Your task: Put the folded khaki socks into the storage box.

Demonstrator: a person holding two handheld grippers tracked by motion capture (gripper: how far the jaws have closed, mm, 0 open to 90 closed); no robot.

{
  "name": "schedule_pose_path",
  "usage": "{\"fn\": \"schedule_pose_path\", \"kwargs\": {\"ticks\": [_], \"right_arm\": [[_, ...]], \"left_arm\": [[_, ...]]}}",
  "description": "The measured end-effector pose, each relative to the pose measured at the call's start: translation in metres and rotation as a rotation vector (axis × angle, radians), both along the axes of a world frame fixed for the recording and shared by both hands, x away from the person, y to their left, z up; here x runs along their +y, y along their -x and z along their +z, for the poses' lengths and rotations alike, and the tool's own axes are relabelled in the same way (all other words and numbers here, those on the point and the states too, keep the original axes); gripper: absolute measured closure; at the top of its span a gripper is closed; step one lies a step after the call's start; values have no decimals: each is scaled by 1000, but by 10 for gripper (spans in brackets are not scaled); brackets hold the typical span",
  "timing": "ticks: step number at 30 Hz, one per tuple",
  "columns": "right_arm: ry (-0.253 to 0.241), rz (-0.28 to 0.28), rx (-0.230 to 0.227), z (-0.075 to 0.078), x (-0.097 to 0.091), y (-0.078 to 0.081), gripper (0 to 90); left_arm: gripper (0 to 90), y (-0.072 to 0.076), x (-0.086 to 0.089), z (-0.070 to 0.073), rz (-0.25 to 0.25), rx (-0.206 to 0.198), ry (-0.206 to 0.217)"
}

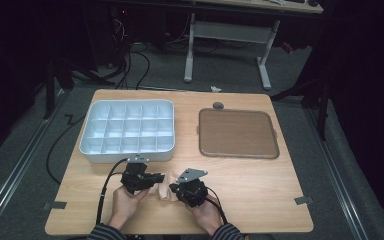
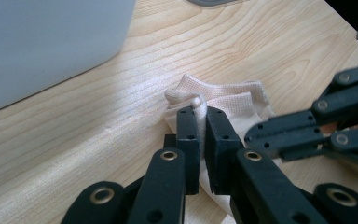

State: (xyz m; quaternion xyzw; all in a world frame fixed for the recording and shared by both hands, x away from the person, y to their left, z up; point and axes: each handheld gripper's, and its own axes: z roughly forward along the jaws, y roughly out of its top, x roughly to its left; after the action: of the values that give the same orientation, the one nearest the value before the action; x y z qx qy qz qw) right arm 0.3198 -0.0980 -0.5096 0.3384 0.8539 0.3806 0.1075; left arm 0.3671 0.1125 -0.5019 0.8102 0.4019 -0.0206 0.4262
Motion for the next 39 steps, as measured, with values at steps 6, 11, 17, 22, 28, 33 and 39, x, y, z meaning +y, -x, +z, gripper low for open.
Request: {"fn": "schedule_pose_path", "kwargs": {"ticks": [6, 11, 17, 22, 28, 33, 39], "right_arm": [[2, 2, 18, -8, -3, 6, 887], [14, 20, 25, -11, -2, 8, 883], [33, 39, 7, -12, 0, 10, 873], [5, 23, 0, -9, -4, 12, 814], [-32, -90, -65, 4, -21, 8, 696], [-26, -153, -60, 3, -29, 2, 635], [-10, -167, -23, -3, -29, -5, 657]], "left_arm": [[857, -2, -2, -2, -1, 8, -1], [857, -3, -2, -3, 0, 11, 3], [858, -2, -1, -2, 1, 11, 5], [858, -2, 0, -2, 0, 14, 2], [858, -2, 1, -1, -2, 14, -1], [857, -1, 0, 0, -2, 14, 5], [857, -1, 2, 1, -6, 12, 13]]}}
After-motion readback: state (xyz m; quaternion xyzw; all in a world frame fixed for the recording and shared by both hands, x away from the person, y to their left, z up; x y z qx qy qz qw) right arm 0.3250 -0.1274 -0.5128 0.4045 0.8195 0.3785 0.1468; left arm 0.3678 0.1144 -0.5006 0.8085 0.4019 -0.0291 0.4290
